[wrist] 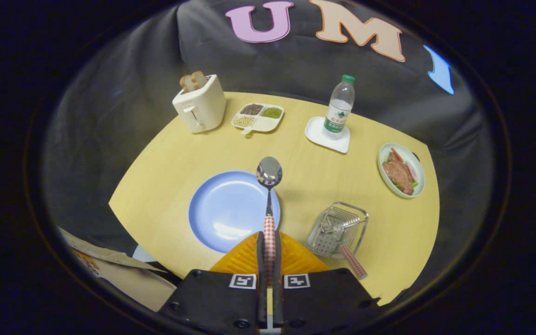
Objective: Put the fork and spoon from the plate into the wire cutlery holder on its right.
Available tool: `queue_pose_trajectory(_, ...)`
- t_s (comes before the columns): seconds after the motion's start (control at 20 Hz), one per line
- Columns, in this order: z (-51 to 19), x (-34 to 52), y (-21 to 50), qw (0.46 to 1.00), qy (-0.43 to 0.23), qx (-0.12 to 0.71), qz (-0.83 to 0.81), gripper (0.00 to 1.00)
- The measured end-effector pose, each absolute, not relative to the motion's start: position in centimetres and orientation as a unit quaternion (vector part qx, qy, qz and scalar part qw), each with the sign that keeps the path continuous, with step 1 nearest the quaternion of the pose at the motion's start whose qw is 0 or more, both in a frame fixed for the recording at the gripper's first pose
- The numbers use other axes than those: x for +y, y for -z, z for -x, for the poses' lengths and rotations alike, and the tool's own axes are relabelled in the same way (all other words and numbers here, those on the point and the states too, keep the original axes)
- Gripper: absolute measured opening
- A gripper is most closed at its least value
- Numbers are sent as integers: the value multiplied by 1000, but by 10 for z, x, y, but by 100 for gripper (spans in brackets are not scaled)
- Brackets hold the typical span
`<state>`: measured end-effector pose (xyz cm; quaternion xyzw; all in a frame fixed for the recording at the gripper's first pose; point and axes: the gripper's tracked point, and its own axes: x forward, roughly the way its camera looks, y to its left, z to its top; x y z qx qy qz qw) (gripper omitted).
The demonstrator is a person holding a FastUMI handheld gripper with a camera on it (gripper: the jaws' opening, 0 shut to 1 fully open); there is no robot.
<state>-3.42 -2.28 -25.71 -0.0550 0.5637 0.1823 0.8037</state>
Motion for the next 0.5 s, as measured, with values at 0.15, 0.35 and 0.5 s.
queue_pose_trajectory(0.15,29,-48,247,796,-185,573,67,8)
queue_pose_trajectory(0.35,34,-83,241,774,-191,595,103,8)
queue_pose_trajectory(0.5,41,-107,242,757,-187,614,121,8)
